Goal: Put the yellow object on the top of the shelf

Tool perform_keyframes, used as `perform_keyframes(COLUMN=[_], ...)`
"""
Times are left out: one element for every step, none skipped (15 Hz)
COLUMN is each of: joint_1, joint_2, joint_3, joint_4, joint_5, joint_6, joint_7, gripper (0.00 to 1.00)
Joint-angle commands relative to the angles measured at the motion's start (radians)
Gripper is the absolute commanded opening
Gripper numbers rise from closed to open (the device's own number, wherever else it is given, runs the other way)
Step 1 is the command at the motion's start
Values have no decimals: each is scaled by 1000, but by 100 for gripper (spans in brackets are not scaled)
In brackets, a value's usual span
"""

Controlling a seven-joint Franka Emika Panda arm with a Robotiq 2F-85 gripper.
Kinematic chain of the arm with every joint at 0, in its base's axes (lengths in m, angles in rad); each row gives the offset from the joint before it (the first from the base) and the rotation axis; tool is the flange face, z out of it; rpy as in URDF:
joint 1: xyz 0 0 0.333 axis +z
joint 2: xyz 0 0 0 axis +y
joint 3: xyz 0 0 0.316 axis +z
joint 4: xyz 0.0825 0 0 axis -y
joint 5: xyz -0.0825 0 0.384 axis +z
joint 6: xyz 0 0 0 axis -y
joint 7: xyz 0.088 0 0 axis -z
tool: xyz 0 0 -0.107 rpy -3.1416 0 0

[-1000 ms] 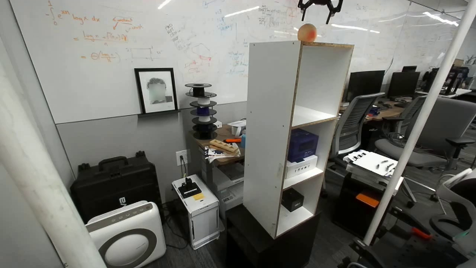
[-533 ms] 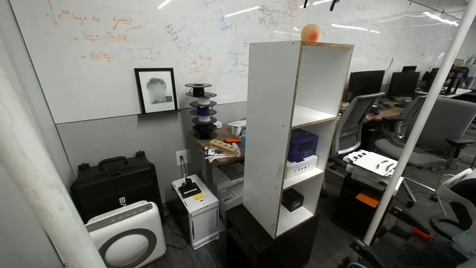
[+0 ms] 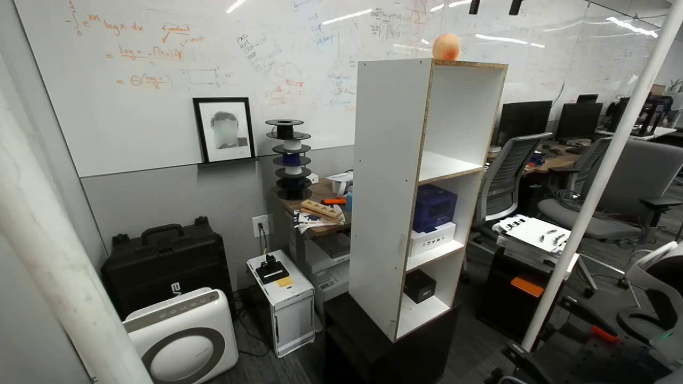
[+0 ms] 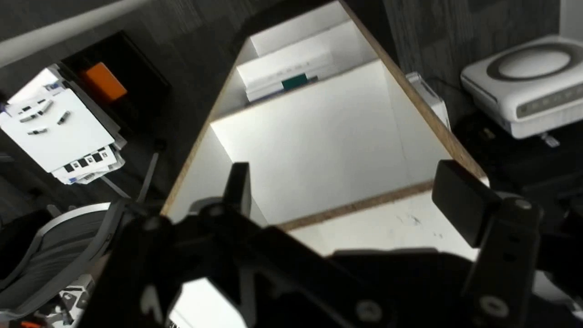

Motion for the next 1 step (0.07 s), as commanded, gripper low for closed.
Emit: perform_keyframes(joint_1=[2], joint_2=[-25], joint_3=[-2], joint_4=[-43], joint_5=[-8], joint_6=[-5], joint_7=[-15], gripper=[100])
